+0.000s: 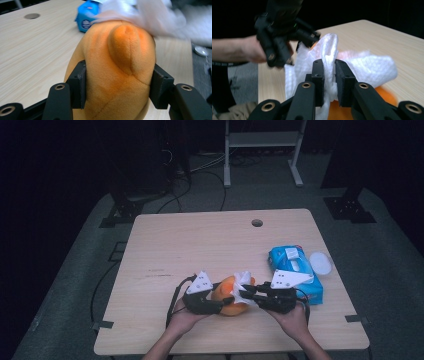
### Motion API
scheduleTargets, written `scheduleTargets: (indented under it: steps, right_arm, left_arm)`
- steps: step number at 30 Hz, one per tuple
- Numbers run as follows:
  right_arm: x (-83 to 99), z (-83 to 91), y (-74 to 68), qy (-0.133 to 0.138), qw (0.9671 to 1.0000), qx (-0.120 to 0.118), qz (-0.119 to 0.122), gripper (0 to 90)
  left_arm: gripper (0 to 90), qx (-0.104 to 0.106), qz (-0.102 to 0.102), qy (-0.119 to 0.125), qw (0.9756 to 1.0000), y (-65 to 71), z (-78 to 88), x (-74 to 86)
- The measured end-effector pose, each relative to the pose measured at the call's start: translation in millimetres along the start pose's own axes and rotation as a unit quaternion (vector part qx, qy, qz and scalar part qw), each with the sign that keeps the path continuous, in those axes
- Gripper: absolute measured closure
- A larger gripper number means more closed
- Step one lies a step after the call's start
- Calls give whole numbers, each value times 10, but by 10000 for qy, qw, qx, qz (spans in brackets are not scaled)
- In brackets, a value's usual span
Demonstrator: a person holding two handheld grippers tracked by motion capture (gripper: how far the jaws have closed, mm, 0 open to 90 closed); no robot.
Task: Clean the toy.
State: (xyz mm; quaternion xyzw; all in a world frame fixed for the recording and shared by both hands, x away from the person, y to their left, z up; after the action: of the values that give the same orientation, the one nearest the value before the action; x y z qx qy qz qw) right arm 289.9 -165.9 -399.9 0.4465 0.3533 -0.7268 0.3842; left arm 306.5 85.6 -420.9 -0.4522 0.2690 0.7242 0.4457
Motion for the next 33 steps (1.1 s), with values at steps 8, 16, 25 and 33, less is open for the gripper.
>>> scheduleTargets:
  steps: [8,16,25,33]
  right_arm:
    - [94,-26,212,-220,9988,233,-364,777]
    - [31,-10,170,63,9989,242,-387,775]
    - [155,67,300,-134,9975,239,-653,773]
    - [51,158,328,80,9967,348,-727,772]
  left_arm:
    - [427,-370,105,75,9992,-82,98,-9]
    - [337,-341,-481,-330,9977,190,-101,-45]
    - [278,148,0,-18,9999,109,-53,-67]
    - [333,453,-158,-200,9986,280,-70,-72]
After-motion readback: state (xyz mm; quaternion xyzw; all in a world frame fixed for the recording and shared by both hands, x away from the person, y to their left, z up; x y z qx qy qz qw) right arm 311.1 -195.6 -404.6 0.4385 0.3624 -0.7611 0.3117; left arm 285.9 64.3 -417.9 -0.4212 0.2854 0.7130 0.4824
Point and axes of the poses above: each handheld gripper's, and its own axes: z roughly backward along the jaws, x roughly out of its underside, y roughly to its right, the point moved 1 cm from there along -z, roughly forward along the jaws, and after that the axes turned 6 degrees about -z, right-handed, at the moved point
